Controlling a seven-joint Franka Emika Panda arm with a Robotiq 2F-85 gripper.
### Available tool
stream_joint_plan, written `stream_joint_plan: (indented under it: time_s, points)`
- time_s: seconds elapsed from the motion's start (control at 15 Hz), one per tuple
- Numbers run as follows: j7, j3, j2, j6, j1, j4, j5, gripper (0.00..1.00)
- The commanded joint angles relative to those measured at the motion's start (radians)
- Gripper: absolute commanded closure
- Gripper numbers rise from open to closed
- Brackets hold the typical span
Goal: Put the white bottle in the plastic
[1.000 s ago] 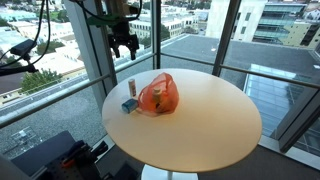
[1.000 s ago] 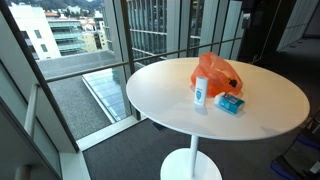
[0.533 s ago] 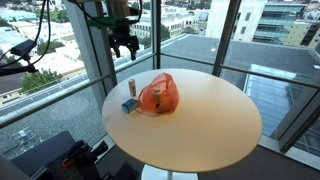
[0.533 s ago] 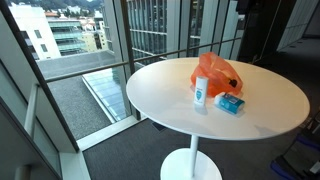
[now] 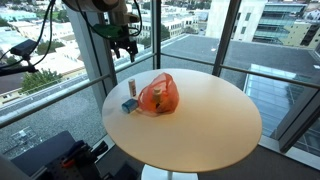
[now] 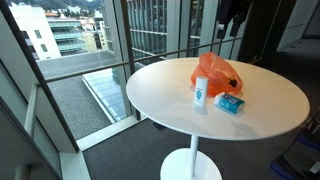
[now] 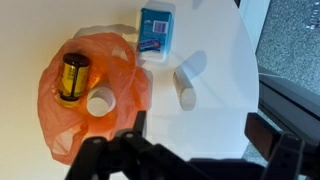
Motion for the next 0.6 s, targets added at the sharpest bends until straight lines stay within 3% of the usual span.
stream_joint_plan:
  time_s: [0.0, 0.53]
  points:
    - [-0.012, 0.003, 0.088, 0.019, 0.006, 0.058, 0.015, 0.0]
    - [-0.013, -0.001, 0.251, 0.016, 0.011, 0.148, 0.001, 0.0]
